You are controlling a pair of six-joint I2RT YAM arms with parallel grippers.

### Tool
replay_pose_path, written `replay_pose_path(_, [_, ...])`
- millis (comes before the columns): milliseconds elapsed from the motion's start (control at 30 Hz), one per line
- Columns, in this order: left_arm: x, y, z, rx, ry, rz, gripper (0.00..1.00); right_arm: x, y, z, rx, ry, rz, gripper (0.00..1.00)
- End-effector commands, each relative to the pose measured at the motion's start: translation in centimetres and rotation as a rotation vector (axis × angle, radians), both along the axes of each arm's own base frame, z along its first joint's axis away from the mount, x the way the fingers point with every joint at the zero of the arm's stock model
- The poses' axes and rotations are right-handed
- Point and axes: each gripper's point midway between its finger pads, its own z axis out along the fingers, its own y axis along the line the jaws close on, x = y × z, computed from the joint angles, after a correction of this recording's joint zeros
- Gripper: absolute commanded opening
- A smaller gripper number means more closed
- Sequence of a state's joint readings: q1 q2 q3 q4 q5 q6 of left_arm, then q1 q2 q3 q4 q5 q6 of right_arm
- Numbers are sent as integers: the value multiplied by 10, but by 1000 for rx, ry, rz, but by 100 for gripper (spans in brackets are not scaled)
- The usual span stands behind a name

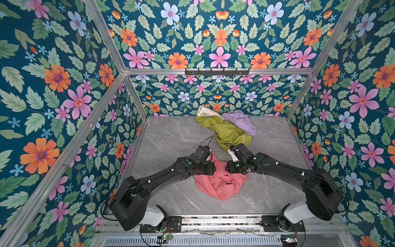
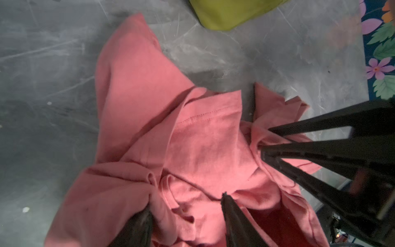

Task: Pick out a specific cloth from the pile
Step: 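Lower the pink cloth with both grippers onto the table nearer the robot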

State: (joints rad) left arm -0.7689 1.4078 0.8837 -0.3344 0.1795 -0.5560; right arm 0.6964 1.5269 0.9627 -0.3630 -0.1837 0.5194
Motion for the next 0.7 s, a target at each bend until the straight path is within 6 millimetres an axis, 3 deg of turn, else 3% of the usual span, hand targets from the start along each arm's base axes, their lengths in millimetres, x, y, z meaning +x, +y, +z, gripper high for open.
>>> replay_pose_path(0, [17, 7, 0, 5, -44, 29, 59, 9, 12, -1, 27, -5, 8, 39])
replay_pose_path(167, [50, 6, -20, -22, -17, 84, 51, 22, 24, -15, 18, 9, 11, 40])
replay_pose_path(300, [52, -5, -43, -36, 37, 64, 43, 22, 29, -35, 4, 49, 22, 39])
replay_pose_path(400, [39, -5, -57, -40, 102, 46, 37, 18, 28, -44, 1, 72, 31, 37])
replay_pose_path(667, [-17, 7, -68, -30, 176, 25, 35, -4, 23, -46, 23, 85, 55, 35])
